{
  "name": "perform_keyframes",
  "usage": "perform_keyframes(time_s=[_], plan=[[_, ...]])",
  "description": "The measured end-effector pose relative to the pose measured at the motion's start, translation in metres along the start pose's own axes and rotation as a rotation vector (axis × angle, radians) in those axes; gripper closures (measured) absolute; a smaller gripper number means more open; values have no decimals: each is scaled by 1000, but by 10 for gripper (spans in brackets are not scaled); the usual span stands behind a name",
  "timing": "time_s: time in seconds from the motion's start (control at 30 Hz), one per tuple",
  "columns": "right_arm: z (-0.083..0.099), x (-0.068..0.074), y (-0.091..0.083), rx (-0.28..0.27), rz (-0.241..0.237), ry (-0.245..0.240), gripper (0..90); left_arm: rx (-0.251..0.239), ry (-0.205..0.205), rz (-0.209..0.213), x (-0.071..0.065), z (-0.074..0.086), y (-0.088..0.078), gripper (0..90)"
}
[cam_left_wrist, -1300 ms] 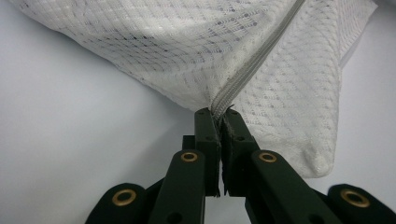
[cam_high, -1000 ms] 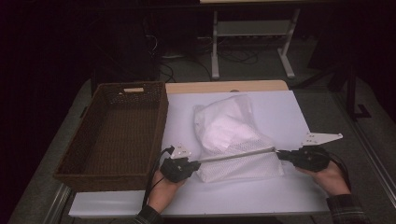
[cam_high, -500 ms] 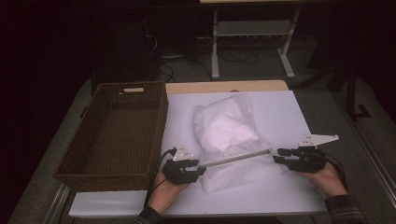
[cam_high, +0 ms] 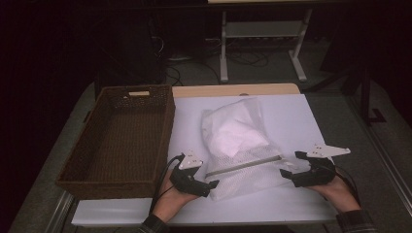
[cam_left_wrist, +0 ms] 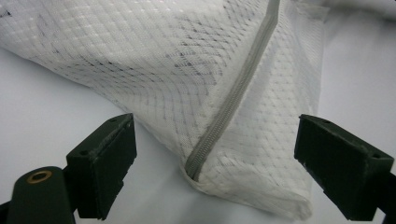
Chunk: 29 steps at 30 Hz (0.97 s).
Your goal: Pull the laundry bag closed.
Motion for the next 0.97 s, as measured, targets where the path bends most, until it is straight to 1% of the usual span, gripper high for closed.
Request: perform_keyframes(time_s=[0.1, 0.17, 0.23, 0.37, 0.53, 0.63, 0.67, 0.7, 0.97], plan=[[4, 2, -4, -7, 13, 5, 73, 1, 9, 5, -4, 1, -3, 124], [8, 2, -7, -8, 30, 11, 73, -1, 15, 11, -7, 2, -5, 124], [12, 2, -11, -12, 35, 22, 73, 0, 17, 15, -9, 4, -6, 124], [20, 2, -18, -21, 45, 39, 73, 5, 21, 18, -13, 9, -11, 124], [30, 2, -25, -28, 63, 57, 74, 10, 16, 21, -15, 19, -15, 124], [33, 2, -27, -25, 63, 59, 74, 12, 12, 25, -16, 23, -15, 124], [35, 2, -28, -19, 64, 60, 74, 24, 17, 16, -16, 27, -16, 124], [37, 1, -29, -15, 62, 54, 74, 28, 23, 9, -16, 28, -15, 124], [37, 1, -26, -10, 49, 43, 74, 33, 29, 5, -15, 27, -14, 124]])
Point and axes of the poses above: each handheld gripper's, and its own axes: y roughly forward along the jaws, z roughly out of its underside, x roughly to its left, the point moved 6 cm from there along y, roughly forward along the jaws, and after that the axes turned 1 degree about z, right-handed, at the moved point
